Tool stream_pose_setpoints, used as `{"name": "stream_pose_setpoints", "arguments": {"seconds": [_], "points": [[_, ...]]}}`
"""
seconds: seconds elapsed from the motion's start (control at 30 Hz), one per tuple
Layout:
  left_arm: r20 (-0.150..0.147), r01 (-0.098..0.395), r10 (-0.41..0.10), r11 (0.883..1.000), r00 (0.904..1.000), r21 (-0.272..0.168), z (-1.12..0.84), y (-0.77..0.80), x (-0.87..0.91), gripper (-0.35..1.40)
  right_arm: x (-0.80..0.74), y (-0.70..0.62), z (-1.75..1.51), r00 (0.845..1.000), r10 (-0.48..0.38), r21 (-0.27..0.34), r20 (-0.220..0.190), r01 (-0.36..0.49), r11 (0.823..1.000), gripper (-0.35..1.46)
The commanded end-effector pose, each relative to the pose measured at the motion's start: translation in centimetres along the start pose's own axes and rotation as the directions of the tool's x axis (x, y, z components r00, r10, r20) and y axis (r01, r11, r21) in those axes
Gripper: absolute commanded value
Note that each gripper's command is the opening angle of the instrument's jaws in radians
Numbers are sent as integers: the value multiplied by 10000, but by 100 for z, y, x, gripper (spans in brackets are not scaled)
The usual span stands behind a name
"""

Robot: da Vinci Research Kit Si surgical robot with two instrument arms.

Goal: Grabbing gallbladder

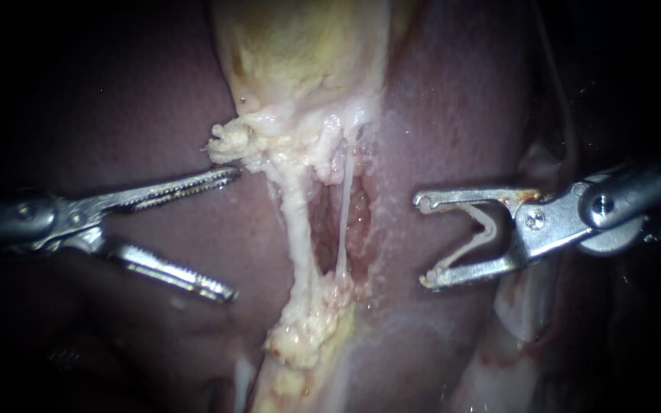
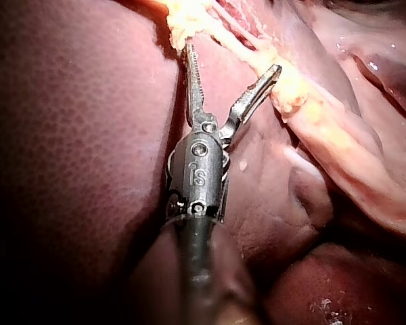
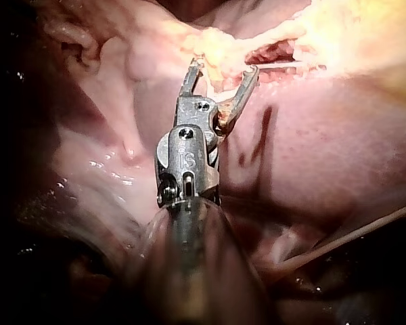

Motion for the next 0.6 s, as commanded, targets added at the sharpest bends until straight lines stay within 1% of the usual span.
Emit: {"name": "stream_pose_setpoints", "arguments": {"seconds": [0.03, 0.13, 0.23, 0.33, 0.43, 0.5, 0.6], "points": [[-17, 15, -15, 9999, 10000, 117, -5, -3, 2, 109, 0, 0, 0, 10000, 2, -2, 1, -2, 10000, 50], [-45, 128, -126, 9990, 9999, 427, -22, -13, 13, 109, 0, 0, 0, 10000, -58, -1, 0, 58, 10000, 50], [-188, 330, -317, 9968, 9993, 733, -37, -30, 32, 108, 0, 0, 0, 10000, -57, -2, 0, 57, 10000, 50], [-492, 574, -528, 9935, 9974, 984, -45, -46, 50, 103, 0, 0, 0, 10000, -56, -5, 1, 56, 10000, 50], [-695, 728, -648, 9902, 9955, 1190, -43, -54, 60, 94, 0, 1, 0, 10000, -56, -6, 2, 56, 10000, 50], [-707, 769, -679, 9880, 9952, 1336, -37, -54, 62, 89, 0, 1, 1, 10000, -57, -6, 2, 57, 10000, 50], [-752, 898, -809, 9883, 9939, 1234, -23, -53, 62, 78, 0, 1, 1, 10000, -57, -7, 2, 57, 10000, 50]]}}
